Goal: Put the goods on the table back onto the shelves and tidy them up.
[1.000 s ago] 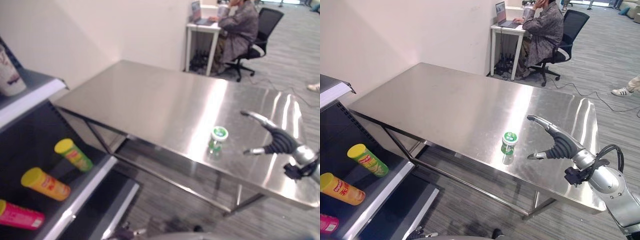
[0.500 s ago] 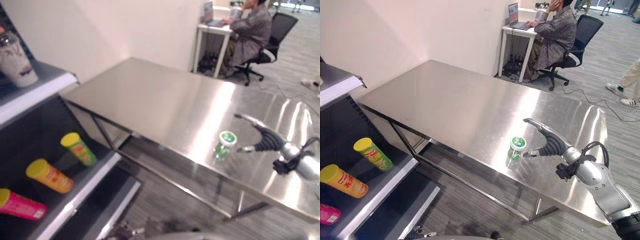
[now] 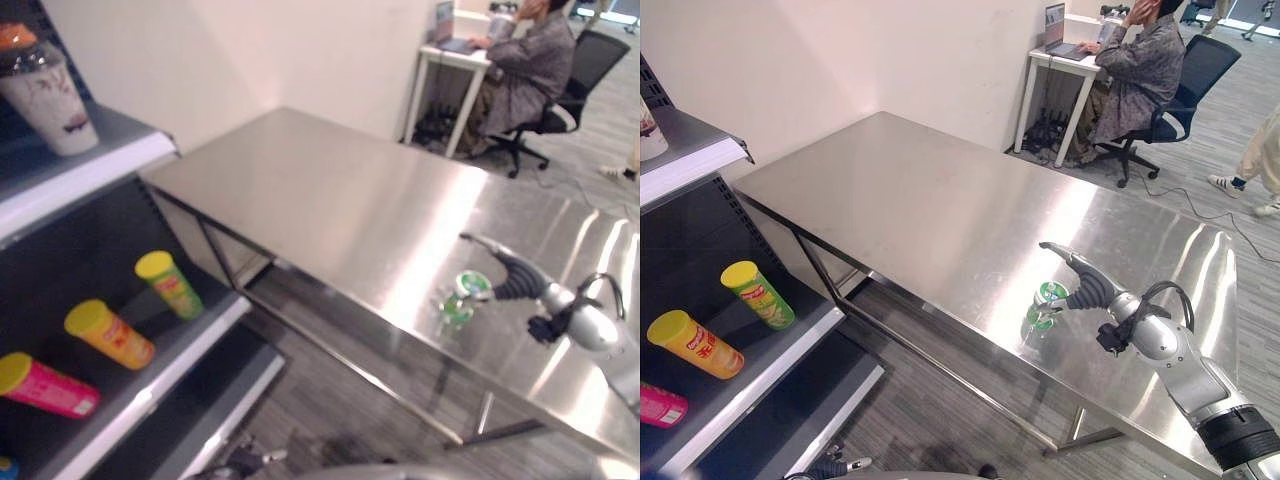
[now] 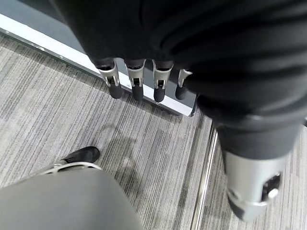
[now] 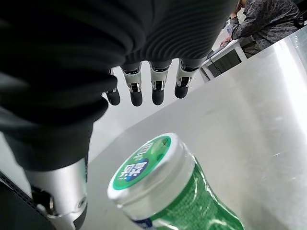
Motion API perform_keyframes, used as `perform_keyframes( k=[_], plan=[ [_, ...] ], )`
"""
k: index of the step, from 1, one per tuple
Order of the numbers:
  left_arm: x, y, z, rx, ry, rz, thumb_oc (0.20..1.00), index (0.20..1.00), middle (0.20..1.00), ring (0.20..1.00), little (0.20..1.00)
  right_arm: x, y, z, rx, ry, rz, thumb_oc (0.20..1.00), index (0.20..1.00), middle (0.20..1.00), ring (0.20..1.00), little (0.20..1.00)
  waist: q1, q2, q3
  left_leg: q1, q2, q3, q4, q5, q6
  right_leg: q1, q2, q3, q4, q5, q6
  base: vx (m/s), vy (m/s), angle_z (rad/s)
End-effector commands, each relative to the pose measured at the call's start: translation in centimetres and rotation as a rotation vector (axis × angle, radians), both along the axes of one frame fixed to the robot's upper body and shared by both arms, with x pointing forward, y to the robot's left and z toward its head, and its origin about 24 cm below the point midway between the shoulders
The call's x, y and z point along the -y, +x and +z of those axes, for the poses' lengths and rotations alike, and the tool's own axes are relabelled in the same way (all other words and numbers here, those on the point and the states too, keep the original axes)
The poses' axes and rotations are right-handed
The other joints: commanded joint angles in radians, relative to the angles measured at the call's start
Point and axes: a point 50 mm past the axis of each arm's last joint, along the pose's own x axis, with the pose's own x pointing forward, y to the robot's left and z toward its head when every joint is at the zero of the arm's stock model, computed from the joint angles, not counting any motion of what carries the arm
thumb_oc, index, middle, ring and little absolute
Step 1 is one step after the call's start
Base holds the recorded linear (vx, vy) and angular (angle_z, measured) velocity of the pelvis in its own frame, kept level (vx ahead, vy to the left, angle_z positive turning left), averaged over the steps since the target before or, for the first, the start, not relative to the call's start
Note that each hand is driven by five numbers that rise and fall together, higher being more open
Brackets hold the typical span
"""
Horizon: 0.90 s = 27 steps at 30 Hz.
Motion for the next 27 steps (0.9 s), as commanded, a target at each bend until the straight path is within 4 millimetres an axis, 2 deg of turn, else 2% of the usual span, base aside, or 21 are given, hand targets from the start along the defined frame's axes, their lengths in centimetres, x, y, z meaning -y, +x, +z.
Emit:
perform_keyframes(
  k=[1, 3, 6, 16, 27],
  plan=[
    [-0.4, 1.5, 0.3, 0.024, 0.028, -0.034, 1.0, 1.0, 1.0, 1.0, 1.0, -1.9, 1.4, 1.5, 0.104, 0.032, 0.046, 1.0, 1.0, 1.0, 1.0, 1.0, 0.024, -0.054, 0.0, 0.015, 0.033, 0.007, 0.001, -0.005, -0.041, -0.001, -0.127, 0.072, 0.062, 0.005, 0.123, 0.0, 0.0, 0.0],
    [-0.4, 1.5, 0.3, 0.024, 0.028, -0.034, 1.0, 1.0, 1.0, 1.0, 1.0, -1.9, 1.4, 1.5, 0.104, 0.032, 0.046, 1.0, 1.0, 1.0, 1.0, 1.0, 0.024, -0.054, 0.0, 0.015, 0.033, 0.007, 0.001, -0.005, -0.041, -0.001, -0.127, 0.072, 0.062, 0.005, 0.123, 0.0, 0.0, 0.0],
    [-0.6, 1.5, 0.3, 0.025, 0.039, -0.038, 1.0, 1.0, 1.0, 1.0, 1.0, -1.4, 1.4, 0.3, 0.078, 0.002, 0.011, 1.0, 1.0, 1.0, 1.0, 1.0, 0.029, -0.055, 0.003, 0.011, 0.037, -0.002, 0.001, -0.005, -0.044, 0.004, -0.125, 0.062, 0.062, -0.003, 0.12, 0.05, -0.033, 0.0],
    [-0.8, 1.5, 0.4, 0.024, 0.043, -0.032, 1.0, 1.0, 1.0, 1.0, 1.0, -1.5, 1.2, -0.6, 0.051, 0.02, -0.006, 1.0, 1.0, 1.0, 1.0, 1.0, 0.031, -0.058, 0.006, 0.008, 0.038, -0.007, 0.001, -0.007, -0.047, 0.01, -0.122, 0.053, 0.06, -0.009, 0.118, 0.02, -0.009, 0.06],
    [-1.1, 1.7, 0.5, 0.034, 0.05, -0.03, 1.0, 1.0, 1.0, 1.0, 1.0, -2.3, 0.8, -2.6, -0.033, 0.062, 0.002, 1.0, 1.0, 1.0, 1.0, 1.0, 0.033, -0.061, 0.012, 0.012, 0.038, -0.005, 0.001, -0.01, -0.046, 0.011, -0.121, 0.055, 0.063, -0.013, 0.118, 0.0, 0.0, 0.0]
  ],
)
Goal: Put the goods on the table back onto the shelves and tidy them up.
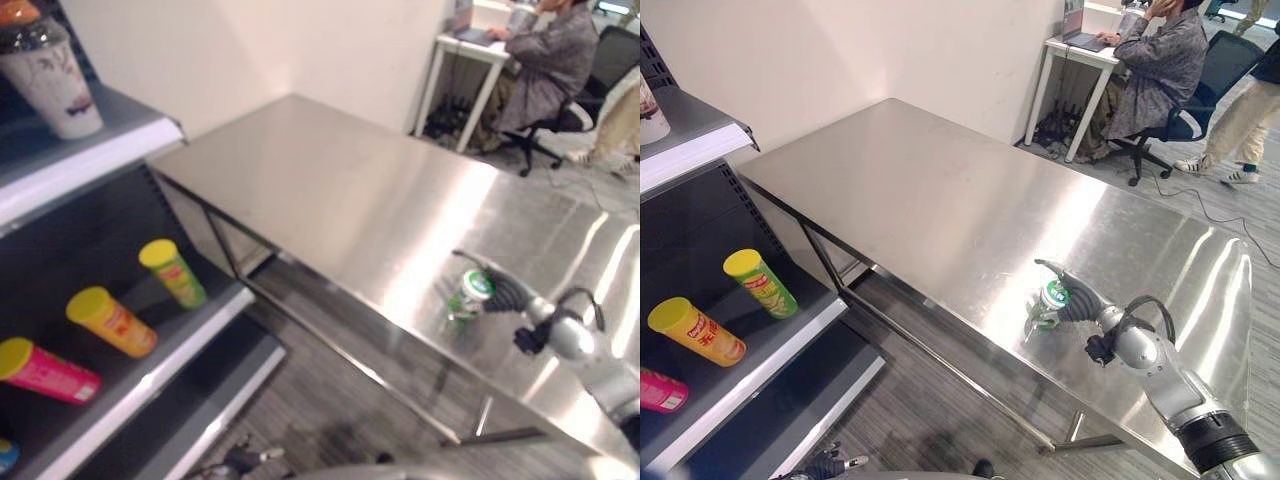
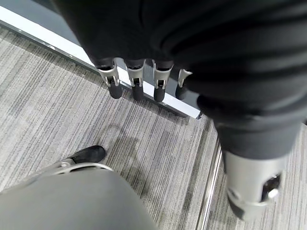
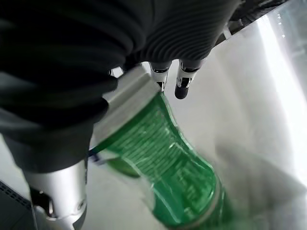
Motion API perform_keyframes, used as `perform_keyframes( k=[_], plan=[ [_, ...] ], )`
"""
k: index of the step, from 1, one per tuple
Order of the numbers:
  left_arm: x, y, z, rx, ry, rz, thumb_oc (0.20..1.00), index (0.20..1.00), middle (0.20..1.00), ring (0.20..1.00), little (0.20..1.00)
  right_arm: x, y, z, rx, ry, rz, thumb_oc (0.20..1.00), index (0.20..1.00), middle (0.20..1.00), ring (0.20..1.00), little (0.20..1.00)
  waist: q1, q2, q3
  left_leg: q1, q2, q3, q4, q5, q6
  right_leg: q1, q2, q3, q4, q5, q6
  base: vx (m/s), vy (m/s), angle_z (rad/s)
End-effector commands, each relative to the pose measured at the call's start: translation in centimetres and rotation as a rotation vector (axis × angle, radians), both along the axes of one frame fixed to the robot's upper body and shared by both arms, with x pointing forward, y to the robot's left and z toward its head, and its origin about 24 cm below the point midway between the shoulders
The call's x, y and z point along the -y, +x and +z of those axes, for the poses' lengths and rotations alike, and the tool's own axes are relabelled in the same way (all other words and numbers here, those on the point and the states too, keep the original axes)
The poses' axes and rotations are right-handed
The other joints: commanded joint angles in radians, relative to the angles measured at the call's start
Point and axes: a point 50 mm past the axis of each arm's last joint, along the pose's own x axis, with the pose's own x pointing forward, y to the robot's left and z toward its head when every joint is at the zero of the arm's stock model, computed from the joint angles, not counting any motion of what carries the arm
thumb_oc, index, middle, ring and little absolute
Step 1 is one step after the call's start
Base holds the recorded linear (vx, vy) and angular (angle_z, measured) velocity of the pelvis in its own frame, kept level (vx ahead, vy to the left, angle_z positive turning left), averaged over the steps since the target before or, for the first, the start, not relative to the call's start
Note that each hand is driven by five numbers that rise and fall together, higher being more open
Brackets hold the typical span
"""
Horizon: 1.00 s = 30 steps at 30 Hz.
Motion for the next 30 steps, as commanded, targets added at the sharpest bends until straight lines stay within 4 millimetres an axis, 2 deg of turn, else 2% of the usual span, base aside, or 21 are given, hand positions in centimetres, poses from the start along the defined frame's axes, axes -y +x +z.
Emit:
perform_keyframes(
  k=[1, 7, 8, 9, 22, 28, 30],
  plan=[
    [-0.6, 1.6, 0.4, 0.028, 0.028, -0.034, 1.0, 1.0, 1.0, 1.0, 1.0, -1.7, 0.8, 0.7, 0.044, 0.051, 0.049, 1.0, 1.0, 1.0, 1.0, 1.0, 0.029, -0.04, -0.009, 0.027, 0.037, 0.018, 0.001, -0.01, -0.045, 0.006, -0.122, 0.08, 0.078, -0.013, 0.117, 0.0, 0.0, 0.0],
    [-0.9, 1.3, 0.4, 0.021, 0.028, -0.014, 1.0, 1.0, 1.0, 1.0, 1.0, -1.9, 0.2, -0.2, 0.002, 0.07, 0.047, 1.0, 1.0, 1.0, 1.0, 1.0, 0.029, -0.043, -0.006, 0.027, 0.036, 0.017, 0.001, -0.014, -0.045, 0.008, -0.123, 0.078, 0.076, -0.014, 0.118, 0.0, 0.0, 0.0],
    [-0.9, 1.3, 0.4, 0.021, 0.03, -0.012, 1.0, 1.0, 1.0, 1.0, 1.0, -1.9, 0.1, -0.5, -0.006, 0.076, 0.041, 0.671, 0.671, 0.671, 0.671, 0.671, 0.029, -0.044, -0.006, 0.027, 0.035, 0.017, 0.001, -0.014, -0.045, 0.009, -0.123, 0.079, 0.075, -0.014, 0.118, 0.0, 0.0, 0.0],
    [-1.0, 1.3, 0.4, 0.021, 0.032, -0.01, 1.0, 1.0, 1.0, 1.0, 1.0, -1.9, 0.1, -0.7, -0.012, 0.079, 0.036, 0.2, 0.2, 0.2, 0.2, 0.2, 0.029, -0.044, -0.006, 0.026, 0.035, 0.017, 0.001, -0.014, -0.045, 0.009, -0.122, 0.08, 0.075, -0.014, 0.118, 0.0, 0.0, 0.0],
    [-1.2, 1.5, 0.5, 0.028, 0.057, -0.037, 1.0, 1.0, 1.0, 1.0, 1.0, -1.7, -0.4, -1.3, 0.013, 0.121, -0.024, 0.2, 0.2, 0.2, 0.2, 0.2, 0.024, -0.051, -0.004, 0.032, 0.029, 0.016, 0.001, -0.026, -0.038, 0.004, -0.122, 0.099, 0.073, -0.011, 0.12, 0.0, 0.001, 0.0],
    [-1.2, 1.6, 0.6, 0.037, 0.068, -0.037, 1.0, 1.0, 1.0, 1.0, 1.0, -0.8, -0.5, -0.9, 0.079, 0.139, -0.096, 0.2, 0.2, 0.2, 0.2, 0.2, 0.02, -0.051, -0.006, 0.033, 0.021, 0.01, 0.001, -0.028, -0.032, 0.005, -0.125, 0.108, 0.071, -0.006, 0.122, -0.01, 0.018, 0.0],
    [-1.2, 1.7, 0.6, 0.043, 0.073, -0.04, 1.0, 1.0, 1.0, 1.0, 1.0, 0.0, -0.6, 0.0, 0.144, 0.144, -0.141, 0.2, 0.2, 0.2, 0.2, 0.2, 0.02, -0.053, -0.008, 0.032, 0.017, 0.007, 0.001, -0.03, -0.027, 0.004, -0.128, 0.109, 0.071, 0.0, 0.125, -0.05, 0.052, -0.01]
  ],
)
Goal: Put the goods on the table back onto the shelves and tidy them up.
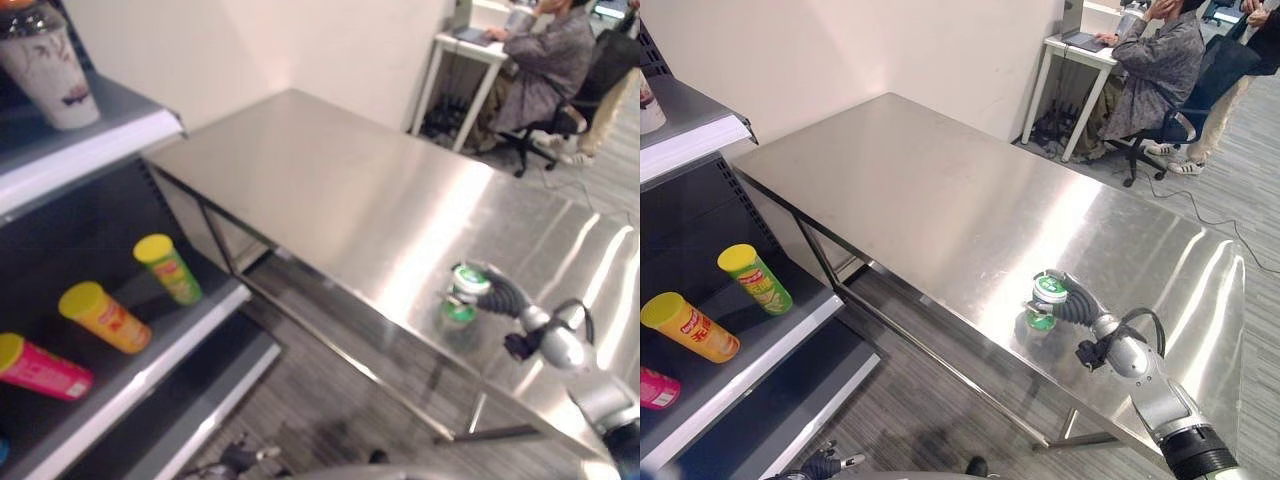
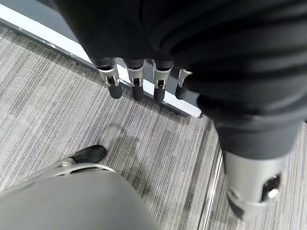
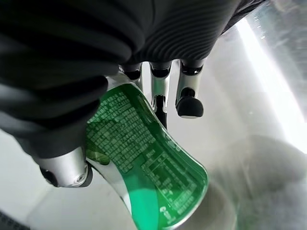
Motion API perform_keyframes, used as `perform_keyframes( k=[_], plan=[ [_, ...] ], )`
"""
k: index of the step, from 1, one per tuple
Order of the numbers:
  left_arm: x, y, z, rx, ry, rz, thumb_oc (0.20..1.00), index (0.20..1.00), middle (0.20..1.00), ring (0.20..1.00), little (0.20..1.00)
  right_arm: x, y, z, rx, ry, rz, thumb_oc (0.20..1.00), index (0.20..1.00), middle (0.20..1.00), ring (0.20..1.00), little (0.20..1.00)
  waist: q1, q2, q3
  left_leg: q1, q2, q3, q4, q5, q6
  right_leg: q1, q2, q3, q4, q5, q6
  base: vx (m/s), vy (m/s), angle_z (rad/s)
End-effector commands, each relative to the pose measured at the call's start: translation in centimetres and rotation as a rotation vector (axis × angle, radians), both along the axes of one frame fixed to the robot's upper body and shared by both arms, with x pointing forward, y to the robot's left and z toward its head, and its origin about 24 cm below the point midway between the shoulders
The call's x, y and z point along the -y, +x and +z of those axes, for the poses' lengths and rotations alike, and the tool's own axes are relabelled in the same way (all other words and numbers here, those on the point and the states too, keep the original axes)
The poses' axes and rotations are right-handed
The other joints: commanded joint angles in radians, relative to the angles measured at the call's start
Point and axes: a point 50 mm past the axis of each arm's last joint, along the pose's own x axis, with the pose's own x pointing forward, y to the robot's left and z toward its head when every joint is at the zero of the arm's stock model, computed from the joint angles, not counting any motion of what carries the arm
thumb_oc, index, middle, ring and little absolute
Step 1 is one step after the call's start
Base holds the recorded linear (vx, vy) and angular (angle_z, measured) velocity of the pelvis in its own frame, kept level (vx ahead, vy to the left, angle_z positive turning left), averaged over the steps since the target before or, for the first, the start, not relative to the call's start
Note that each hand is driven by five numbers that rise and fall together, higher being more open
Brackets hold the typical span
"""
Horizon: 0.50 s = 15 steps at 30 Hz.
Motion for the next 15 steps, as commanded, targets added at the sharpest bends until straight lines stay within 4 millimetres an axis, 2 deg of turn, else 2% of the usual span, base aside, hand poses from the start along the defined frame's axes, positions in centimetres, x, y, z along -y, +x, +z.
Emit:
perform_keyframes(
  k=[1, 2, 10, 13, 15],
  plan=[
    [-0.6, 1.7, 0.5, 0.04, 0.047, -0.045, 1.0, 1.0, 1.0, 1.0, 1.0, -0.1, 0.2, 1.6, 0.128, 0.027, -0.036, 0.2, 0.2, 0.2, 0.2, 0.2, 0.022, -0.031, -0.017, 0.032, 0.017, 0.006, 0.001, -0.031, -0.026, 0.005, -0.129, 0.105, 0.071, -0.002, 0.127, -0.04, 0.039, -0.01],
    [-0.6, 1.7, 0.5, 0.04, 0.047, -0.046, 1.0, 1.0, 1.0, 1.0, 1.0, -0.1, 0.1, 1.6, 0.128, 0.027, -0.037, 0.2, 0.2, 0.2, 0.2, 0.2, 0.023, -0.031, -0.017, 0.032, 0.017, 0.006, 0.001, -0.031, -0.026, 0.005, -0.129, 0.105, 0.071, -0.002, 0.127, -0.05, 0.047, 0.0],
    [-0.3, 1.6, 0.4, 0.034, 0.039, -0.071, 1.0, 1.0, 1.0, 1.0, 1.0, 1.4, -0.8, 6.2, 0.389, 0.129, -0.132, 0.2, 0.2, 0.2, 0.2, 0.2, 0.018, -0.035, -0.018, 0.023, -0.015, -0.013, 0.001, -0.038, 0.001, -0.017, -0.153, 0.126, 0.082, 0.03, 0.14, -0.09, 0.078, -0.01],
    [-0.1, 1.5, 0.3, 0.03, 0.033, -0.088, 1.0, 1.0, 1.0, 1.0, 1.0, 1.1, -1.0, 8.4, 0.497, 0.166, -0.12, 0.2, 0.2, 0.2, 0.2, 0.2, 0.017, -0.034, -0.001, 0.013, -0.043, -0.012, 0.001, -0.044, 0.018, -0.052, -0.174, 0.141, 0.088, 0.068, 0.152, -0.18, 0.11, -0.09],
    [-0.1, 1.2, 0.3, 0.026, 0.026, -0.088, 1.0, 1.0, 1.0, 1.0, 1.0, 0.8, -0.8, 9.6, 0.556, 0.183, -0.103, 0.2, 0.2, 0.2, 0.2, 0.2, 0.021, -0.036, 0.014, 0.008, -0.063, -0.001, 0.001, -0.047, 0.028, -0.082, -0.198, 0.144, 0.086, 0.133, 0.171, -0.18, 0.064, -0.12]
  ],
)
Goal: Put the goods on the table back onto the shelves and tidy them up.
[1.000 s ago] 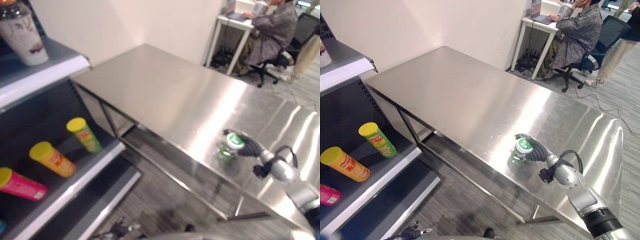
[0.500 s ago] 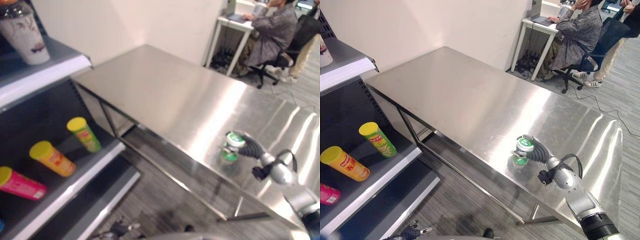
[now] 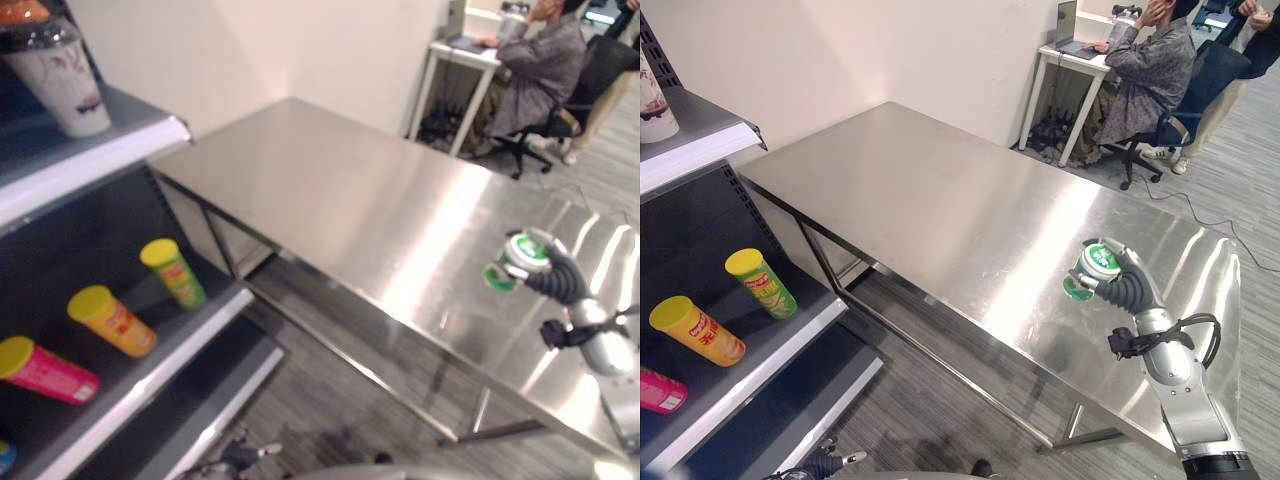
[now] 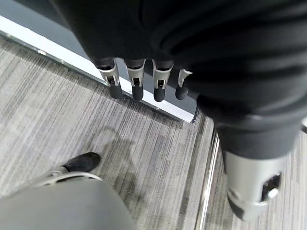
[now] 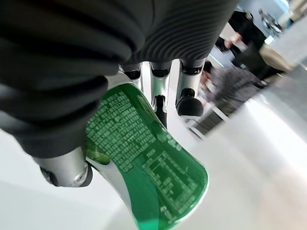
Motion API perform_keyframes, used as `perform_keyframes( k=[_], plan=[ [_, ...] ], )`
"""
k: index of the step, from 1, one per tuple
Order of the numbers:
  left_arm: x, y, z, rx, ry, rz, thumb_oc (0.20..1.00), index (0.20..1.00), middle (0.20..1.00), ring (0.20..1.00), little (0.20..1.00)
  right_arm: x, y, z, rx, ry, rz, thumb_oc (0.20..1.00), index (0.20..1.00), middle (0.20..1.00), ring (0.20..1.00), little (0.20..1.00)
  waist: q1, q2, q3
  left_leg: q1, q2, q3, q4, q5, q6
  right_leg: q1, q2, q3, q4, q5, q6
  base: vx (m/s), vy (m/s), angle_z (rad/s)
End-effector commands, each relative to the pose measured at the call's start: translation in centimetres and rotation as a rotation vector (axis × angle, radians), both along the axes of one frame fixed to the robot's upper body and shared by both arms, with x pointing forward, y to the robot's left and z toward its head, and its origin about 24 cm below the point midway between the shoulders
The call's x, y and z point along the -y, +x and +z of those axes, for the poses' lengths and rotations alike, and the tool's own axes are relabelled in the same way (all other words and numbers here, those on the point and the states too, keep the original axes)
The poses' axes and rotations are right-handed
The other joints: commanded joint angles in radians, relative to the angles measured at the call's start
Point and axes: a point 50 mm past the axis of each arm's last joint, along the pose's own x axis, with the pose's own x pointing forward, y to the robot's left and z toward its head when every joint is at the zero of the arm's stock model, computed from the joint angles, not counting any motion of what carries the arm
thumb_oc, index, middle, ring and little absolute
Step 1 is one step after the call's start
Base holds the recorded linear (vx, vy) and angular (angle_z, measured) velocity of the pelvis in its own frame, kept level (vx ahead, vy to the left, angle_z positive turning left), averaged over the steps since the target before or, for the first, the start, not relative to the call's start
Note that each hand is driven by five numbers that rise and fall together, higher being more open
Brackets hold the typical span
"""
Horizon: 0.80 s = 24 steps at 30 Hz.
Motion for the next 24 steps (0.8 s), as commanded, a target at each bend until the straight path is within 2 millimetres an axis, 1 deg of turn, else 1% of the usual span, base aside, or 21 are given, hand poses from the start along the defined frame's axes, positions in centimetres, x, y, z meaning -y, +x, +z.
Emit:
perform_keyframes(
  k=[1, 2, 3, 4, 5, 6, 7, 9, 11, 12, 14, 16, 17, 18, 19, 20, 21, 22, 23, 24],
  plan=[
    [-0.4, 0.9, 0.2, 0.01, 0.023, -0.076, 1.0, 1.0, 1.0, 1.0, 1.0, -1.8, 0.9, 4.3, 0.249, 0.096, 0.081, 0.2, 0.2, 0.2, 0.2, 0.2, 0.024, -0.044, 0.024, -0.009, -0.032, 0.003, 0.001, -0.052, 0.014, -0.066, -0.165, 0.12, 0.027, 0.15, 0.17, -0.2, 0.036, -0.12],
    [-0.5, 1.0, 0.3, 0.013, 0.027, -0.075, 1.0, 1.0, 1.0, 1.0, 1.0, -2.2, 0.9, 4.7, 0.27, 0.118, 0.107, 0.2, 0.2, 0.2, 0.2, 0.2, 0.024, -0.044, 0.033, -0.014, -0.034, 0.007, 0.001, -0.046, 0.016, -0.078, -0.171, 0.128, 0.03, 0.167, 0.176, -0.14, 0.019, -0.32],
    [-0.6, 1.0, 0.3, 0.014, 0.028, -0.075, 1.0, 1.0, 1.0, 1.0, 1.0, -2.2, 0.9, 4.7, 0.271, 0.119, 0.107, 0.2, 0.2, 0.2, 0.2, 0.2, 0.024, -0.045, 0.033, -0.014, -0.035, 0.008, 0.001, -0.045, 0.016, -0.08, -0.172, 0.13, 0.03, 0.168, 0.176, -0.25, -0.012, -0.35],
    [-0.9, 1.6, 0.5, 0.03, 0.039, -0.078, 1.0, 1.0, 1.0, 1.0, 1.0, -3.6, 0.6, 5.8, 0.327, 0.185, 0.194, 0.2, 0.2, 0.2, 0.2, 0.2, 0.02, -0.035, 0.059, -0.028, -0.026, 0.003, 0.001, -0.031, 0.021, -0.096, -0.156, 0.175, 0.069, 0.136, 0.172, -0.19, -0.017, -0.32],
    [-1.0, 1.6, 0.5, 0.031, 0.04, -0.078, 1.0, 1.0, 1.0, 1.0, 1.0, -3.6, 0.6, 5.8, 0.328, 0.186, 0.194, 0.2, 0.2, 0.2, 0.2, 0.2, 0.021, -0.038, 0.057, -0.033, -0.028, 0.004, 0.001, -0.026, 0.022, -0.102, -0.159, 0.177, 0.07, 0.138, 0.171, -0.3, -0.033, -0.06],
    [-1.5, 1.9, 0.7, 0.043, 0.052, -0.073, 1.0, 1.0, 1.0, 1.0, 1.0, -4.4, 0.0, 6.5, 0.354, 0.23, 0.27, 0.2, 0.2, 0.2, 0.2, 0.2, 0.021, -0.023, 0.061, -0.045, -0.015, 0.0, 0.001, -0.017, 0.024, -0.09, -0.139, 0.207, 0.116, 0.076, 0.155, -0.2, -0.045, -0.01],
    [-1.8, 2.0, 0.9, 0.048, 0.058, -0.068, 1.0, 1.0, 1.0, 1.0, 1.0, -4.8, -0.3, 6.5, 0.352, 0.259, 0.312, 0.2, 0.2, 0.2, 0.2, 0.2, 0.024, -0.018, 0.06, -0.059, -0.01, -0.002, 0.001, -0.006, 0.025, -0.077, -0.134, 0.214, 0.145, 0.048, 0.148, -0.25, -0.068, 0.31],
    [-2.2, 1.9, 1.0, 0.051, 0.065, -0.05, 1.0, 1.0, 1.0, 1.0, 1.0, -5.5, -0.9, 6.3, 0.325, 0.302, 0.378, 0.2, 0.2, 0.2, 0.2, 0.2, 0.03, -0.014, 0.051, -0.086, -0.004, -0.014, 0.001, 0.015, 0.024, -0.052, -0.127, 0.236, 0.201, 0.013, 0.138, -0.2, -0.112, 0.43],
    [-2.5, 1.8, 1.0, 0.051, 0.065, -0.031, 1.0, 1.0, 1.0, 1.0, 1.0, -5.8, -1.3, 6.0, 0.293, 0.311, 0.412, 0.2, 0.2, 0.2, 0.2, 0.2, 0.039, -0.016, 0.035, -0.114, 0.006, -0.029, 0.001, 0.037, 0.021, -0.036, -0.121, 0.27, 0.238, 0.014, 0.139, -0.14, -0.135, 0.36],
    [-2.5, 1.8, 1.0, 0.051, 0.065, -0.031, 1.0, 1.0, 1.0, 1.0, 1.0, -5.8, -1.3, 6.0, 0.293, 0.311, 0.412, 0.2, 0.2, 0.2, 0.2, 0.2, 0.039, -0.016, 0.034, -0.115, 0.006, -0.029, 0.001, 0.037, 0.021, -0.036, -0.121, 0.27, 0.238, 0.014, 0.139, -0.08, -0.142, 0.31],
    [-2.7, 1.5, 1.0, 0.048, 0.064, 0.001, 1.0, 1.0, 1.0, 1.0, 1.0, -6.1, -1.3, 5.5, 0.259, 0.315, 0.426, 0.2, 0.2, 0.2, 0.2, 0.2, 0.048, -0.02, 0.021, -0.135, 0.014, -0.052, 0.001, 0.056, 0.014, -0.012, -0.116, 0.313, 0.254, 0.022, 0.142, -0.09, -0.16, 0.21],
    [-2.7, 1.5, 1.0, 0.048, 0.064, 0.001, 1.0, 1.0, 1.0, 1.0, 1.0, -6.1, -1.3, 5.5, 0.259, 0.315, 0.426, 0.2, 0.2, 0.2, 0.2, 0.2, 0.048, -0.02, 0.021, -0.135, 0.014, -0.052, 0.001, 0.056, 0.014, -0.013, -0.116, 0.313, 0.254, 0.022, 0.142, -0.07, -0.14, 0.14],
    [-3.0, 1.0, 0.9, 0.041, 0.06, 0.045, 1.0, 1.0, 1.0, 1.0, 1.0, -6.6, -1.3, 5.1, 0.234, 0.338, 0.465, 0.2, 0.2, 0.2, 0.2, 0.2, 0.061, -0.036, 0.011, -0.159, 0.024, -0.076, 0.001, 0.075, 0.0, 0.044, -0.109, 0.363, 0.211, 0.005, 0.149, -0.22, -0.453, 0.24],
    [-3.3, 1.1, 1.1, 0.06, 0.057, 0.085, 1.0, 1.0, 1.0, 1.0, 1.0, -7.4, -1.2, 5.3, 0.226, 0.341, 0.517, 0.2, 0.2, 0.2, 0.2, 0.2, 0.081, -0.05, 0.019, -0.186, 0.048, -0.12, 0.002, 0.108, -0.017, 0.08, -0.076, 0.394, 0.161, -0.096, 0.124, -0.32, -0.653, 0.42],
    [-3.2, 1.1, 1.0, 0.071, 0.049, 0.125, 1.0, 1.0, 1.0, 1.0, 1.0, -8.1, -1.1, 5.7, 0.227, 0.35, 0.575, 0.2, 0.2, 0.2, 0.2, 0.2, 0.097, -0.054, 0.02, -0.218, 0.072, -0.142, 0.005, 0.133, -0.034, 0.097, -0.05, 0.393, 0.101, -0.148, 0.107, -0.22, -0.447, 0.76],
    [-3.2, 1.1, 1.0, 0.071, 0.049, 0.125, 1.0, 1.0, 1.0, 1.0, 1.0, -8.1, -1.1, 5.7, 0.227, 0.35, 0.575, 0.2, 0.2, 0.2, 0.2, 0.2, 0.096, -0.053, 0.019, -0.22, 0.072, -0.143, 0.005, 0.133, -0.035, 0.096, -0.05, 0.392, 0.101, -0.147, 0.107, -0.23, -0.434, 0.8],
    [-3.1, 1.0, 1.0, 0.089, 0.045, 0.154, 1.0, 1.0, 1.0, 1.0, 1.0, -8.8, -0.9, 6.1, 0.236, 0.355, 0.623, 0.2, 0.2, 0.2, 0.2, 0.2, 0.118, -0.05, 0.04, -0.257, 0.108, -0.162, 0.01, 0.168, -0.056, 0.111, -0.022, 0.384, 0.059, -0.164, 0.093, -0.23, -0.332, 0.76],
    [-2.7, 1.3, 1.0, 0.1, 0.035, 0.151, 1.0, 1.0, 1.0, 1.0, 1.0, -9.3, -1.0, 6.4, 0.243, 0.361, 0.653, 0.2, 0.2, 0.2, 0.2, 0.2, 0.125, -0.046, 0.052, -0.286, 0.125, -0.175, 0.012, 0.192, -0.067, 0.112, -0.008, 0.377, 0.033, -0.17, 0.086, -0.44, -0.546, 0.52],
    [-1.8, 1.6, 0.9, 0.112, 0.024, 0.156, 1.0, 1.0, 1.0, 1.0, 1.0, -10.1, -0.8, 7.0, 0.261, 0.347, 0.704, 0.2, 0.2, 0.2, 0.2, 0.2, 0.126, -0.025, 0.082, -0.343, 0.159, -0.211, 0.01, 0.247, -0.097, 0.113, 0.034, 0.352, 0.007, -0.165, 0.065, -0.43, -0.386, 0.47],
    [-1.4, 1.6, 0.7, 0.108, 0.02, 0.141, 1.0, 1.0, 1.0, 1.0, 1.0, -10.4, -0.6, 7.0, 0.257, 0.345, 0.72, 0.2, 0.2, 0.2, 0.2, 0.2, 0.126, -0.021, 0.093, -0.363, 0.169, -0.192, 0.012, 0.258, -0.096, 0.112, 0.038, 0.334, 0.004, -0.16, 0.064, -0.47, -0.337, 0.74]
  ],
)
